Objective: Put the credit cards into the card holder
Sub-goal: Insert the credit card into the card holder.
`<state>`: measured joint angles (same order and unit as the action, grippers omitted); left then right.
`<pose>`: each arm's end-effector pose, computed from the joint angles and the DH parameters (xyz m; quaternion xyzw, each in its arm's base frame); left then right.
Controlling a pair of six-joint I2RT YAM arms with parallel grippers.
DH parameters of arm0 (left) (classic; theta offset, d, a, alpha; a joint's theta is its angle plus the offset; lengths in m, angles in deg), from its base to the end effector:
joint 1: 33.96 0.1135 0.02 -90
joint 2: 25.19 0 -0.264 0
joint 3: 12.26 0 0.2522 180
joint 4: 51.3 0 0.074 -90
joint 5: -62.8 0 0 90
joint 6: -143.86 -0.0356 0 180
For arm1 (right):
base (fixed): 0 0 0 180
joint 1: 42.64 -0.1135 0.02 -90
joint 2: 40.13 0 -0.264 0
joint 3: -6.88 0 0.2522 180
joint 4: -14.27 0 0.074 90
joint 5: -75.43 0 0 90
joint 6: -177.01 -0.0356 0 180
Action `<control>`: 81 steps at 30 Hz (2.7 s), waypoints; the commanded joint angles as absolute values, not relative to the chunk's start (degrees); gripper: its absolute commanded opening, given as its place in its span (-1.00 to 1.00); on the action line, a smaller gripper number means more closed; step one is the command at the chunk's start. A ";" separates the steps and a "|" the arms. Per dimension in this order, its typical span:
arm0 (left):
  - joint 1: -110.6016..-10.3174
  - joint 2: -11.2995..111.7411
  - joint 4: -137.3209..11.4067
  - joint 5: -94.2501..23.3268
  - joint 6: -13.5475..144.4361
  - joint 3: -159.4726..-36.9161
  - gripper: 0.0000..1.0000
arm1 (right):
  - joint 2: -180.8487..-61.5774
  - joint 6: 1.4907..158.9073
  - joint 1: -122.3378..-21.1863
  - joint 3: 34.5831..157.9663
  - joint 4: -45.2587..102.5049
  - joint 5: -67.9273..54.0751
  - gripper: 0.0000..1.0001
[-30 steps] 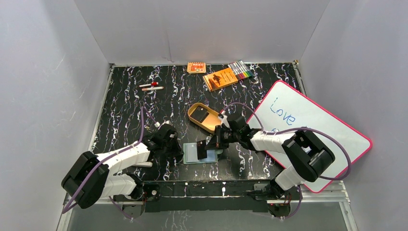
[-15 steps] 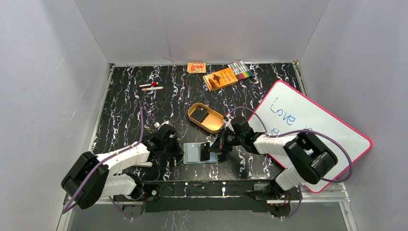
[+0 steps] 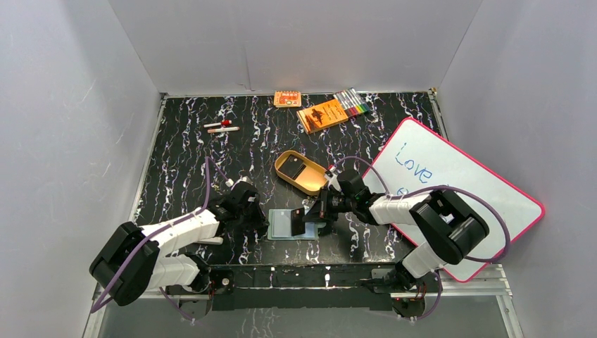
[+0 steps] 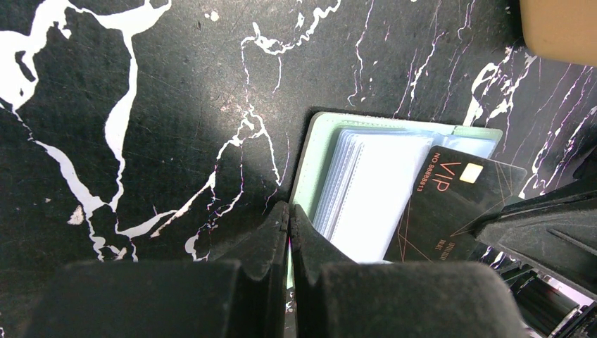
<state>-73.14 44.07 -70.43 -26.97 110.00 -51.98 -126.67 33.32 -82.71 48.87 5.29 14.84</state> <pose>0.1693 -0.1378 0.1537 -0.1387 0.9253 -0.2596 0.2391 0.1948 0.1867 0.1390 -0.0133 0.8679 0.4772 0.1376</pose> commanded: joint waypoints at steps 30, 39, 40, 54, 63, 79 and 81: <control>-73.02 43.98 -73.41 -25.33 109.66 -50.47 -1.00 | -132.52 26.82 -82.09 48.32 -5.23 19.80 -1.00; -73.02 43.66 -72.97 -25.96 110.31 -50.28 -1.00 | -133.98 25.45 -82.36 48.68 -6.48 19.99 -1.00; -73.05 43.45 -72.96 -26.05 110.42 -50.21 -1.00 | -134.00 25.34 -82.45 48.68 -6.44 19.91 -1.00; -73.05 40.35 -73.23 -26.76 111.85 -49.25 -1.00 | -130.44 28.05 -84.14 50.24 1.57 14.79 -1.00; -73.05 39.50 -72.63 -27.20 112.67 -48.15 -1.00 | -132.33 27.65 -86.62 52.37 1.57 14.05 -1.00; -73.02 37.31 -73.05 -26.82 113.82 -46.58 -1.00 | -136.81 25.70 -90.65 55.64 0.84 11.72 -1.00; -73.03 37.45 -73.03 -26.68 113.85 -46.66 -1.00 | -137.25 25.46 -91.25 55.94 0.74 11.71 -1.00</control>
<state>-73.12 38.17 -70.27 -27.04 113.50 -47.72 -136.23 26.04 -89.73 53.98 1.31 12.81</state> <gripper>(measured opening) 0.007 0.011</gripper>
